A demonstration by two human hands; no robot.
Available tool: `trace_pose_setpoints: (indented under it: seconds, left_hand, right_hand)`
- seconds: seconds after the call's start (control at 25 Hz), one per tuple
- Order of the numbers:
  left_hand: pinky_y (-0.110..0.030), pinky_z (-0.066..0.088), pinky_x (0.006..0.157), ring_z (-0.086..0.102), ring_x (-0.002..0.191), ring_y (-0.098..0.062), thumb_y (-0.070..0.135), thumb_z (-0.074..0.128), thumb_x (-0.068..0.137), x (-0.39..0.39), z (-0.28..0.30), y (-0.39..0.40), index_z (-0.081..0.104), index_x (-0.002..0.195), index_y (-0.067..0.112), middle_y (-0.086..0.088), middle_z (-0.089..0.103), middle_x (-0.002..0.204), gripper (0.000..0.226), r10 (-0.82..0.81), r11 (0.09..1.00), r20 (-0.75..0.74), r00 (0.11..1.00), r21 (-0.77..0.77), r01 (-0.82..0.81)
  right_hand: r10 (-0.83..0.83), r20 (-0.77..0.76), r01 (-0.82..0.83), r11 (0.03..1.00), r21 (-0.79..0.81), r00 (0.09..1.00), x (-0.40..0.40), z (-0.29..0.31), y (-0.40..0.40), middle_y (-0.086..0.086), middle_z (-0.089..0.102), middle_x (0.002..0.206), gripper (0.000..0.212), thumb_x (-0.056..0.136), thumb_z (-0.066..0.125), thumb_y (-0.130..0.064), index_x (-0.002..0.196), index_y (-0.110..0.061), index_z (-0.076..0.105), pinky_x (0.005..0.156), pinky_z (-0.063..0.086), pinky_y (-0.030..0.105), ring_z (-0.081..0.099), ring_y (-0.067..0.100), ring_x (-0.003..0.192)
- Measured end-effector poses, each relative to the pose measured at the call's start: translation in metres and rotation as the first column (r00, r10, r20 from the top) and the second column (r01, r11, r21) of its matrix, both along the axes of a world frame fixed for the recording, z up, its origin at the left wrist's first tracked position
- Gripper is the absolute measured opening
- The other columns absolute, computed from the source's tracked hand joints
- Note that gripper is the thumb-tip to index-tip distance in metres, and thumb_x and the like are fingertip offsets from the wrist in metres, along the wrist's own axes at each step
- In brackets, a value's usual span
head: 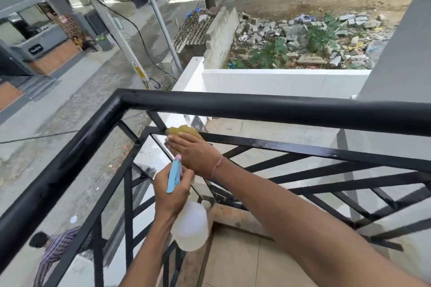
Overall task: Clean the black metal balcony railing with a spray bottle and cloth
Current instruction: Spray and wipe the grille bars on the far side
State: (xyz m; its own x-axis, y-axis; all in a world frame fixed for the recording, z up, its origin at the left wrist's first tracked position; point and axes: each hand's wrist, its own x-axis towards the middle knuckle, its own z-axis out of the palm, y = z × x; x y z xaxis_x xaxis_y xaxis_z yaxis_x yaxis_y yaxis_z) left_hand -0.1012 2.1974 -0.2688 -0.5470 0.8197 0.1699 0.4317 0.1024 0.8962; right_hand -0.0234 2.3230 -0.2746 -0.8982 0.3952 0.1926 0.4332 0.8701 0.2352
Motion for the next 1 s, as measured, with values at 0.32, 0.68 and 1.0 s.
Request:
trace_pose_setpoints:
  seconds: [0.32,0.68,1.0]
  left_hand:
    - [-0.023,0.04,0.047,0.045,0.048,-0.009,0.022,0.061,0.077,0.086,-0.033,0.009,0.055,0.065,0.011,0.006,0.05,0.054,0.018,-0.251,0.967,-0.052,0.967,-0.063,0.247]
    - [-0.01,0.038,0.052,0.053,0.055,-0.009,0.021,0.062,0.078,0.199,-0.073,0.018,0.056,0.067,0.021,0.011,0.053,0.058,0.012,-0.547,0.835,-0.023,0.837,-0.082,0.544]
    - [-0.012,0.044,0.054,0.056,0.056,-0.009,0.02,0.068,0.078,0.286,-0.09,0.018,0.061,0.071,0.014,0.006,0.057,0.059,0.012,-0.699,0.713,0.015,0.715,-0.068,0.698]
  right_hand:
    - [-0.023,-0.082,0.039,0.978,0.206,0.996,0.149,-0.053,-0.01,0.021,0.021,0.163,0.057,0.104,0.044,-0.013,0.156,0.001,0.023,0.126,0.014,0.045,0.017,0.033,0.153]
    - [-0.235,-0.141,0.256,0.955,0.15,0.962,0.308,-0.087,-0.057,0.021,0.013,0.165,0.054,0.106,0.03,-0.003,0.157,0.001,0.015,0.123,0.022,0.045,0.011,0.032,0.154]
    - [-0.779,-0.537,0.53,0.62,-0.579,0.324,0.376,-0.097,-0.133,0.012,0.049,0.15,0.054,0.101,0.039,0.006,0.153,-0.006,0.036,0.107,0.047,0.029,0.05,0.024,0.136]
